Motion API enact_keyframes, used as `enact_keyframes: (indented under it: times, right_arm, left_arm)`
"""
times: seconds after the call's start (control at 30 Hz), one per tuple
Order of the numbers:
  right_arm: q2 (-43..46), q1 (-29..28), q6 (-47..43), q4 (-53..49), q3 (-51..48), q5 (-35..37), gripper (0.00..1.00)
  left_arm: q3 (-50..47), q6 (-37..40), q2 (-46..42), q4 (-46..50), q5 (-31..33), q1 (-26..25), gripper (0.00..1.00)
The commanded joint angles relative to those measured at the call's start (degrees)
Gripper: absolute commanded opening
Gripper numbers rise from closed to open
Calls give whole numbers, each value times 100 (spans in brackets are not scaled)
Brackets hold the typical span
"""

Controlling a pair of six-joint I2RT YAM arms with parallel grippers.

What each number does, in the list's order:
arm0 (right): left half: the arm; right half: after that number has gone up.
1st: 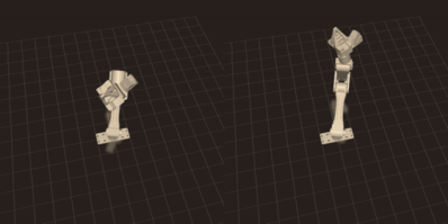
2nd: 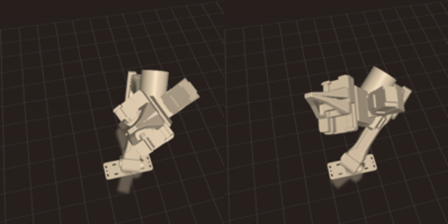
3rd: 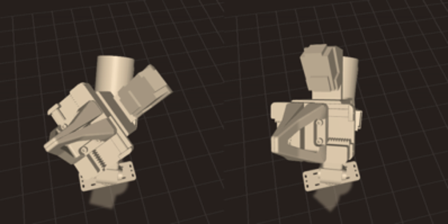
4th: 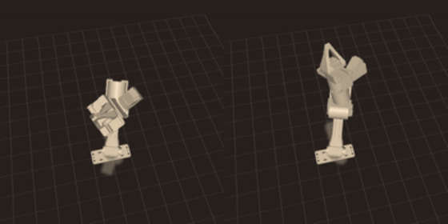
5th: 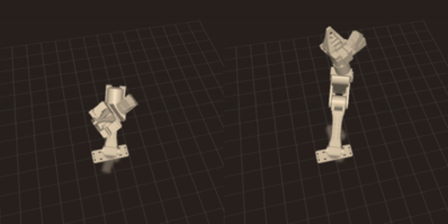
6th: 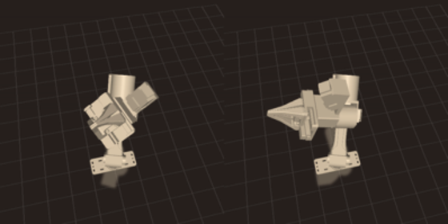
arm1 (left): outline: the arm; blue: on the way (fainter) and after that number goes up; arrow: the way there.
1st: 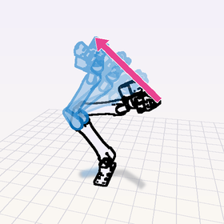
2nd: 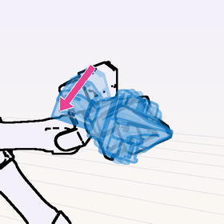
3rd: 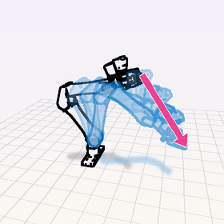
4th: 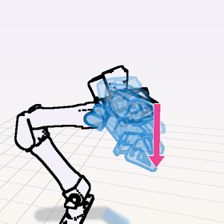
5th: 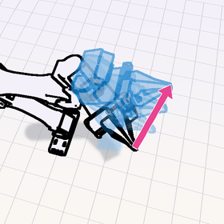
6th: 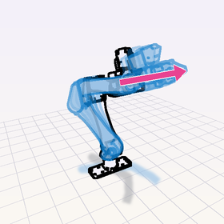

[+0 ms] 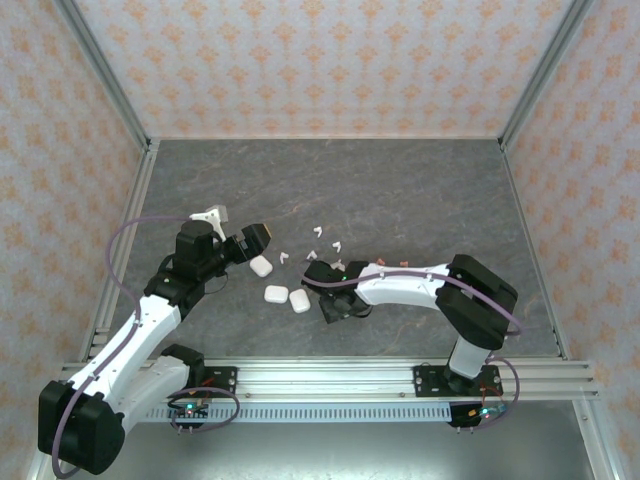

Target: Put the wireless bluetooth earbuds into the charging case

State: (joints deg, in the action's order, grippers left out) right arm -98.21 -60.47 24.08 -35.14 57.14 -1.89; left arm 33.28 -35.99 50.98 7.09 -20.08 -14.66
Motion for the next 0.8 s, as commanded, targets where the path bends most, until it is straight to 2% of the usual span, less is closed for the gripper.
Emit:
enact_keyframes:
  times: [0.0,0.23,0.37,0.57,0.77]
  right_arm:
    - [-84,-35,89,-61,-147,46,56]
    - [19,-28,12,282,-374,286,50]
    - [416,-35,-391,555,-576,628,47]
    - [1665,-29,-1731,1390,-1105,1022,44]
    - [3436,-16,-3430,2310,-1740,1197,44]
  left_arm:
    - [65,83,-83,158,94,-38,100]
    - [203,269,-80,335,-34,-46,100]
    - [453,632,-66,635,-290,-42,100]
    - [973,1416,-130,1085,-921,-52,100]
    - [1222,1723,-84,1009,-2036,-55,97]
